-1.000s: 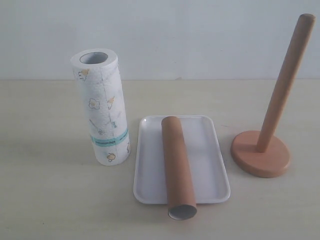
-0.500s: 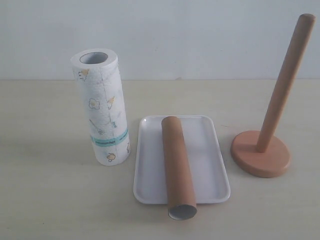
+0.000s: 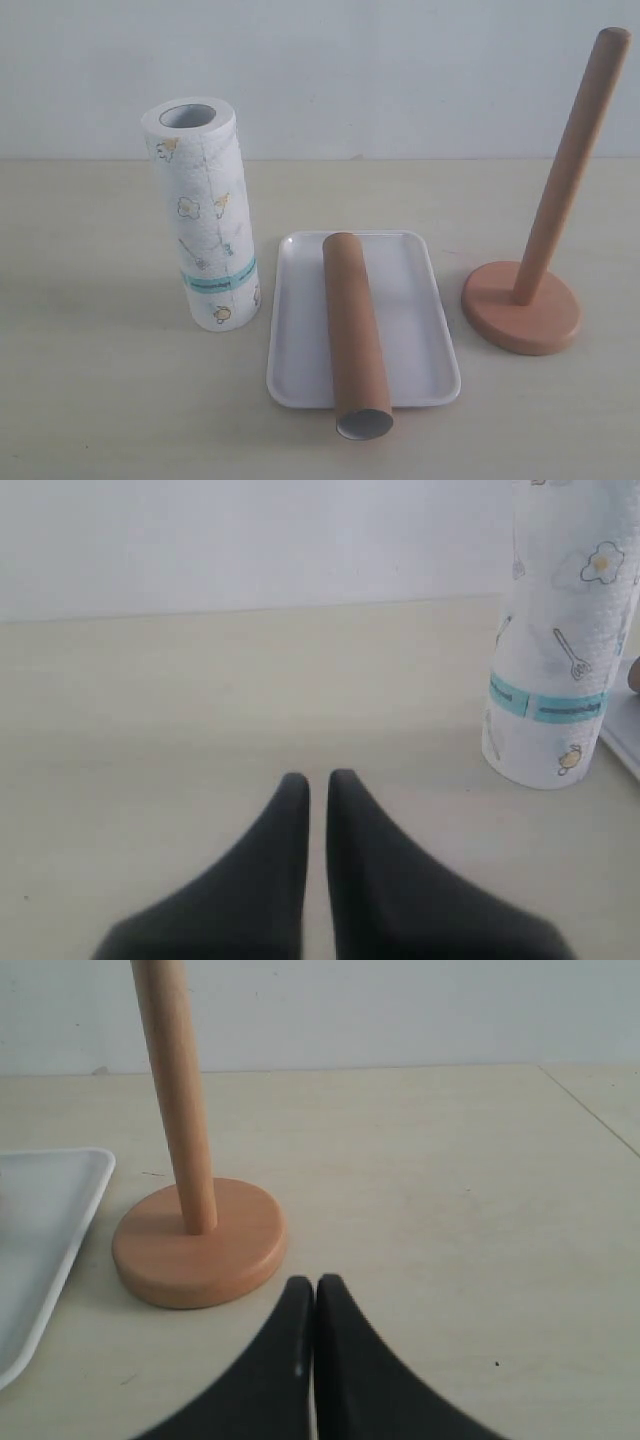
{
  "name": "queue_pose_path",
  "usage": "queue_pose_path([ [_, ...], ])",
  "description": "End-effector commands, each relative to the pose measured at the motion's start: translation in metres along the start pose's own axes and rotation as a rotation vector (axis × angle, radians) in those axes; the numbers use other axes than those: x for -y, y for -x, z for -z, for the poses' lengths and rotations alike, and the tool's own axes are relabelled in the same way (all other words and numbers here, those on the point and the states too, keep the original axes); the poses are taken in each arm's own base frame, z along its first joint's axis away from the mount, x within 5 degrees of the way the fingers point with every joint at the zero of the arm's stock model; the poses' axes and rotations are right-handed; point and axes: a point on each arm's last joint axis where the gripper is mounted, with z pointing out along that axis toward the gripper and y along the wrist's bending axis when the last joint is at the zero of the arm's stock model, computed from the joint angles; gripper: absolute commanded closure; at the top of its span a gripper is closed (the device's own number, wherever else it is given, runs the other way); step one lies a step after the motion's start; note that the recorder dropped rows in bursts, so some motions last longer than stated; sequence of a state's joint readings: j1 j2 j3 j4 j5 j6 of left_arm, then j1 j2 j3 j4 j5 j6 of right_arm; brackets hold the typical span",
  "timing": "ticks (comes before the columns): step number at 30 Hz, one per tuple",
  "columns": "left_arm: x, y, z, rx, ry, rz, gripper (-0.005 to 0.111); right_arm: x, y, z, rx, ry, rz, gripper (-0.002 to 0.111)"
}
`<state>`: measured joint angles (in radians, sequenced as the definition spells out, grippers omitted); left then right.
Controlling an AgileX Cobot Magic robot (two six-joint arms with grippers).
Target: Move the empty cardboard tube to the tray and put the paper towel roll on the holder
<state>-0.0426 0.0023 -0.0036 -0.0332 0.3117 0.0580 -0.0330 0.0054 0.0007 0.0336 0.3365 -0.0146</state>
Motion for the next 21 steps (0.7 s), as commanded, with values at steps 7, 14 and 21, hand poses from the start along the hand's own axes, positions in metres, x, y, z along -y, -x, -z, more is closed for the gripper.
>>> queue_pose_path([
  [7, -0.002, 0.027, 0.004, 0.316, 0.042, -0.130, 0.101, 0.000, 0.001, 0.000, 0.008, -0.004, -0.001, 0.108],
  [14, -0.001, 0.064, 0.025, 0.746, 0.047, -0.078, 0.101, 0.000, 0.001, 0.000, 0.008, -0.004, -0.008, 0.108],
  [21, -0.002, 0.090, 0.006, 0.565, 0.038, -0.078, 0.101, 0.000, 0.001, 0.000, 0.008, -0.004, -0.008, 0.108],
])
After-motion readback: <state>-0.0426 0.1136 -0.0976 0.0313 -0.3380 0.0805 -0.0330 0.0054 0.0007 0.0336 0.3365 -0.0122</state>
